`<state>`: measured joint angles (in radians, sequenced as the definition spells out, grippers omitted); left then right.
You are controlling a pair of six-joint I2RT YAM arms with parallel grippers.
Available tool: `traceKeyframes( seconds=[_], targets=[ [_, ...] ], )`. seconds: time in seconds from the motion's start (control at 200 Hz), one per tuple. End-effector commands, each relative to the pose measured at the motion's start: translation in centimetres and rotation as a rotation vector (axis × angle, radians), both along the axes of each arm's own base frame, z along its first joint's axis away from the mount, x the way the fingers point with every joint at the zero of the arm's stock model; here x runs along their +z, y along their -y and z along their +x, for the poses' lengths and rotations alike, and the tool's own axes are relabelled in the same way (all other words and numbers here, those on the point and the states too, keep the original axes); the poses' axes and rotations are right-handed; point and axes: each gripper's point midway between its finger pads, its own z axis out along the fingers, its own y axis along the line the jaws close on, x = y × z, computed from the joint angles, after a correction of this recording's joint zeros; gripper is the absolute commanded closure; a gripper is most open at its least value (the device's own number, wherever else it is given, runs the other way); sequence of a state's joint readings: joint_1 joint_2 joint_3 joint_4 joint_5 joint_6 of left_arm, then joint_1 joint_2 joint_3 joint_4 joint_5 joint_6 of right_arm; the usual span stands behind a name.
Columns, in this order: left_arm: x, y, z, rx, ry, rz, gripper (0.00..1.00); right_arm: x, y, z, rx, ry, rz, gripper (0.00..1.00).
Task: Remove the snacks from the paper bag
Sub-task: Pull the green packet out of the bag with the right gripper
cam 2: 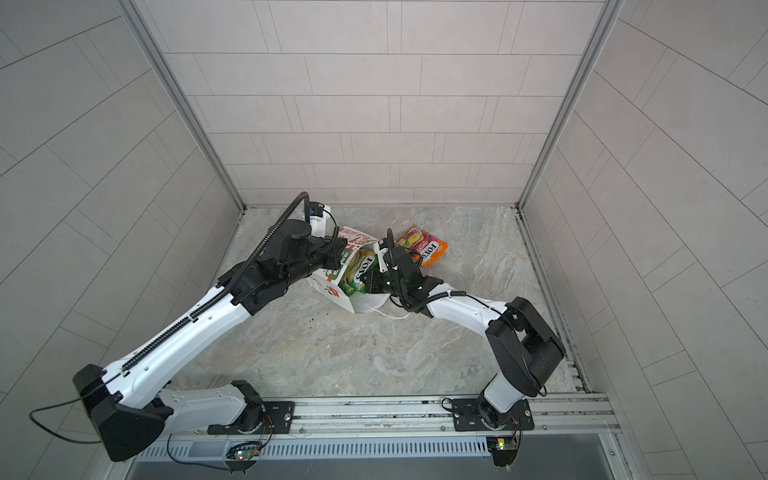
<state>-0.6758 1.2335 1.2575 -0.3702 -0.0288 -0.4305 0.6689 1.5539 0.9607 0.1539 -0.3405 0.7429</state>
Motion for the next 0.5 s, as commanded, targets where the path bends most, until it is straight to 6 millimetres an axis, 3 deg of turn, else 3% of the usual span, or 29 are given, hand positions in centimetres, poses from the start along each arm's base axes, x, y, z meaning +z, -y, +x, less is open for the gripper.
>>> traceKeyframes(
  seconds=[0.0, 0.495],
  targets=[
    [1.1, -0.4, -0.2, 0.016, 0.035, -0.022, 1.00, 1.7, 0.9, -0.7, 0.036, 0.057, -0.052, 1.00],
    [0.5, -0.5, 0.3, 0.045, 0.016, -0.021, 1.00, 6.7, 2.0, -4.0, 0.198, 0.187, -0.091, 1.00]
  ],
)
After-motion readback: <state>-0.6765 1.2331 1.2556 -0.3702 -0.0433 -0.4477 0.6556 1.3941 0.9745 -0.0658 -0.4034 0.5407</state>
